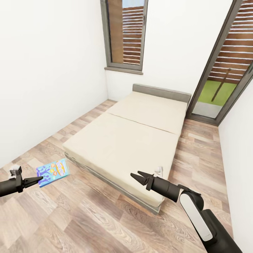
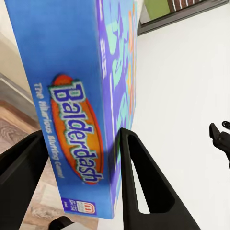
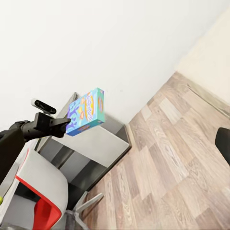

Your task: Put all the toys in the child's room - the three board games (two on the bed and one on the table), the two jigsaw puzzles on the table, and the tennis ball on the table - inside the toy box on the table in the child's room.

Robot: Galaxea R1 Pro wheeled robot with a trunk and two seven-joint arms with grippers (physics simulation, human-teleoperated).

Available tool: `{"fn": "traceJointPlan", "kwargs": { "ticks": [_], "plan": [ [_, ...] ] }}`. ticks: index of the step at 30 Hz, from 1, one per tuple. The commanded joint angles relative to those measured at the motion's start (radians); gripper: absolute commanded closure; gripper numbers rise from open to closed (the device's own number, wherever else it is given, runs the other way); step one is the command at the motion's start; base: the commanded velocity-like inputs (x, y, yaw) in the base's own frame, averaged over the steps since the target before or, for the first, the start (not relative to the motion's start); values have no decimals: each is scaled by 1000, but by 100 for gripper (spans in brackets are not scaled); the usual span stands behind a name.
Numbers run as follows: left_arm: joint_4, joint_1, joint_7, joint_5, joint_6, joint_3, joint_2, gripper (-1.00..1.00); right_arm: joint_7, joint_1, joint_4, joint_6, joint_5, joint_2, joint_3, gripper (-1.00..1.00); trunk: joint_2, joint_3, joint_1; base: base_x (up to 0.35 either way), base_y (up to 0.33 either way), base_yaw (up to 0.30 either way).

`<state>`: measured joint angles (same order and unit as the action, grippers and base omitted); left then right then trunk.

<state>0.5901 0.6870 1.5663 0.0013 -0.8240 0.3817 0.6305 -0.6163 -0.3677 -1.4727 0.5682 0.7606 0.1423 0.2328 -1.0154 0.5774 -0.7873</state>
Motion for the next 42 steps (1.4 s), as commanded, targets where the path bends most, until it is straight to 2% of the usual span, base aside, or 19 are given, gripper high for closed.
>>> {"fn": "traceJointPlan", "kwargs": {
  "ticks": [1, 10, 17, 28, 34, 42],
  "plan": [
    [-1, 1, 4, -1, -10, 0, 0, 100, 2, 0, -1, 7, 8, 1, 0, -100, -1, -1, 0, 0, 0, 164],
    [-3, -4, 4, 1, -10, 3, 0, 100, 2, 0, -1, 7, 8, 0, 0, -100, -1, -14, 0, 20, 0, 164],
    [-7, -6, 4, 2, -10, 4, 0, 100, 2, 0, -1, 7, 8, 1, 0, -100, -1, -24, 0, 251, 36, 164],
    [-9, -6, 4, 2, -9, 6, 1, 100, 1, 0, -3, 8, 4, -12, 2, -100, -1, -40, 0, 200, 227, 164],
    [-9, -7, 4, 2, -9, 6, 1, 100, 1, 0, -3, 10, -68, -37, 1, -100, -1, -49, 0, -1, 108, 164],
    [-9, -7, 4, 2, -9, 8, 0, 100, 1, 0, -2, 10, -85, -48, 0, -100, -1, -60, 0, 0, 8, 164]
  ]
}}
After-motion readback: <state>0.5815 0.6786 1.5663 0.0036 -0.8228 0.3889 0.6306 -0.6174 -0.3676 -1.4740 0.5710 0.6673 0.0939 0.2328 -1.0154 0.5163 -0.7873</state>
